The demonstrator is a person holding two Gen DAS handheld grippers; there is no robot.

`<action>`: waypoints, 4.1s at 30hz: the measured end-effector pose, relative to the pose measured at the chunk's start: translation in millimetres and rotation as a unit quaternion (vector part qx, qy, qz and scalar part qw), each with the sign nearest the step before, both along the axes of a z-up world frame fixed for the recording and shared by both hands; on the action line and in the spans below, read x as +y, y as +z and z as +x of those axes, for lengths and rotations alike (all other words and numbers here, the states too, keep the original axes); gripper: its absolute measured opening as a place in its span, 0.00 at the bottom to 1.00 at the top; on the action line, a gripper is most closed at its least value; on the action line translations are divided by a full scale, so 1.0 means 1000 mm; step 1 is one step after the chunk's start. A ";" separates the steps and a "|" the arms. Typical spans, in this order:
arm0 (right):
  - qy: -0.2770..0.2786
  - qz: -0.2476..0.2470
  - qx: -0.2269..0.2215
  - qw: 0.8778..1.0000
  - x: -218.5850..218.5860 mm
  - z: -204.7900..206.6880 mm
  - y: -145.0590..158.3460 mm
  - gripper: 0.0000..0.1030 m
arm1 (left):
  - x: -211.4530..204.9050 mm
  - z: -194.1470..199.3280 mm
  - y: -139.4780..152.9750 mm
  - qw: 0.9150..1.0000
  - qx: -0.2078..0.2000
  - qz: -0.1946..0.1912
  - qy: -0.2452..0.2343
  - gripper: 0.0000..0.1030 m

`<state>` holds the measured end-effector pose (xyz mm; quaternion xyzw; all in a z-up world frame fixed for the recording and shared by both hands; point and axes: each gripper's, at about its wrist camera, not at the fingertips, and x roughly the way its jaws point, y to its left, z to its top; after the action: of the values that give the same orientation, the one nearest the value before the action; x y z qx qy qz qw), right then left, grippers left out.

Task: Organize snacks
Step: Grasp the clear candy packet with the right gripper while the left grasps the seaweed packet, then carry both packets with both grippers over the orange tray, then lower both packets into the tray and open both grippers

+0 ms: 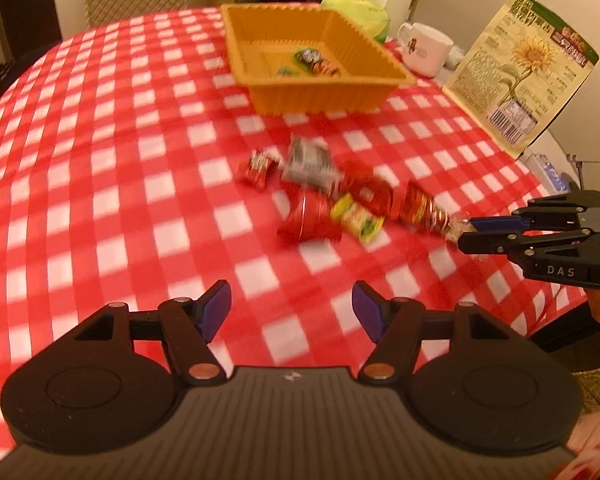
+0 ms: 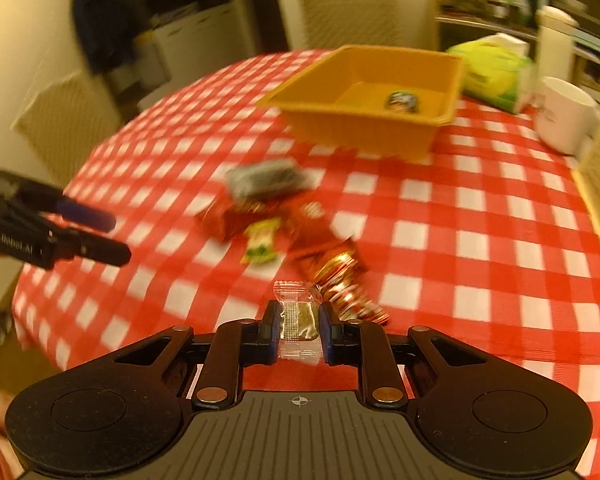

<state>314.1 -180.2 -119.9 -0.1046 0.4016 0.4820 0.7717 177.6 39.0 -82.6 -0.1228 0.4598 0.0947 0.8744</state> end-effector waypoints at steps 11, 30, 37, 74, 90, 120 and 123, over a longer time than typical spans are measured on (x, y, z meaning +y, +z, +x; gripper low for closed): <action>-0.076 0.016 -0.001 0.997 -0.014 0.024 0.016 0.20 | 0.013 0.082 0.005 0.998 -0.015 0.010 -0.052 0.56; -0.175 0.017 0.014 0.984 -0.049 0.043 0.014 0.20 | 0.020 0.162 -0.038 0.992 0.060 0.021 -0.110 0.39; -0.182 0.019 0.014 0.983 -0.048 0.046 0.014 0.20 | 0.022 0.162 -0.037 0.991 0.059 0.022 -0.115 0.33; -0.145 0.101 0.017 0.984 0.081 0.129 0.067 0.20 | 0.084 0.165 0.056 0.997 -0.075 0.016 -0.025 0.32; -0.167 0.094 0.043 0.981 0.138 0.187 0.055 0.20 | 0.114 0.241 0.040 0.997 -0.062 0.020 -0.039 0.32; -0.249 0.079 0.089 0.961 0.165 0.252 0.018 0.20 | 0.150 0.329 -0.007 0.998 -0.048 -0.001 -0.033 0.30; -0.250 0.081 0.088 0.961 0.166 0.252 0.020 0.20 | 0.150 0.324 -0.002 0.998 -0.052 0.000 -0.036 0.31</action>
<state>566.1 -14.6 -100.2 0.1052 0.4411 0.3115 0.8351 501.4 189.2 -84.2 -0.1108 0.4176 0.0569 0.9001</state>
